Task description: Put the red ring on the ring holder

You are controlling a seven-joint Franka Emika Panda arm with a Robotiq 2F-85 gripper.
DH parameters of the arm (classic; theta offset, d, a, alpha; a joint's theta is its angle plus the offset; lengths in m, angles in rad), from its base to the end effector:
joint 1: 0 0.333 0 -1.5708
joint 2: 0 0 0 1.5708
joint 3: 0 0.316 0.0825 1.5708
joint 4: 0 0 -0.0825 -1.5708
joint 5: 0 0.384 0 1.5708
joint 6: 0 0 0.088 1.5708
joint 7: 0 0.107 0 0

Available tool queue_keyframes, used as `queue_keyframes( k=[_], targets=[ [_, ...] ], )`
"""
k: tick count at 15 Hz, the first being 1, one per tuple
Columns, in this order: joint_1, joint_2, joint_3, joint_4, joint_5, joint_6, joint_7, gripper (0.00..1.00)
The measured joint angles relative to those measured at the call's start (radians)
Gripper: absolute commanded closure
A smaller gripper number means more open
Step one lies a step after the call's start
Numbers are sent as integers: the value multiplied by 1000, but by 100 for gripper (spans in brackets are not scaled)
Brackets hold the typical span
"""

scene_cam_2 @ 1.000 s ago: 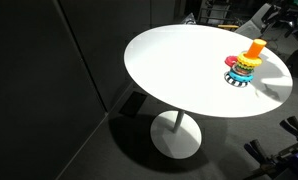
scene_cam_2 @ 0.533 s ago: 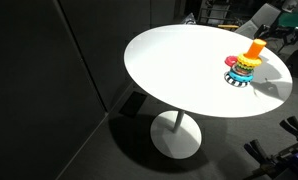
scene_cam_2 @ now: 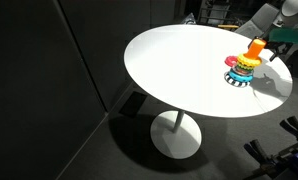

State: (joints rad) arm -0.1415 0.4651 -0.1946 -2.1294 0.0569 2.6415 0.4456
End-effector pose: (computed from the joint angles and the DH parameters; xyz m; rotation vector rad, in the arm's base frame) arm 0.5468 -0.1928 0.1957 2.8373 -1.2134 0.0931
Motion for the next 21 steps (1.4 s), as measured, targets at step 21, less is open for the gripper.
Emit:
queue_keyframes(
  k=[21],
  targets=[
    [55, 110, -6, 34, 37, 163, -21, 31]
  ],
)
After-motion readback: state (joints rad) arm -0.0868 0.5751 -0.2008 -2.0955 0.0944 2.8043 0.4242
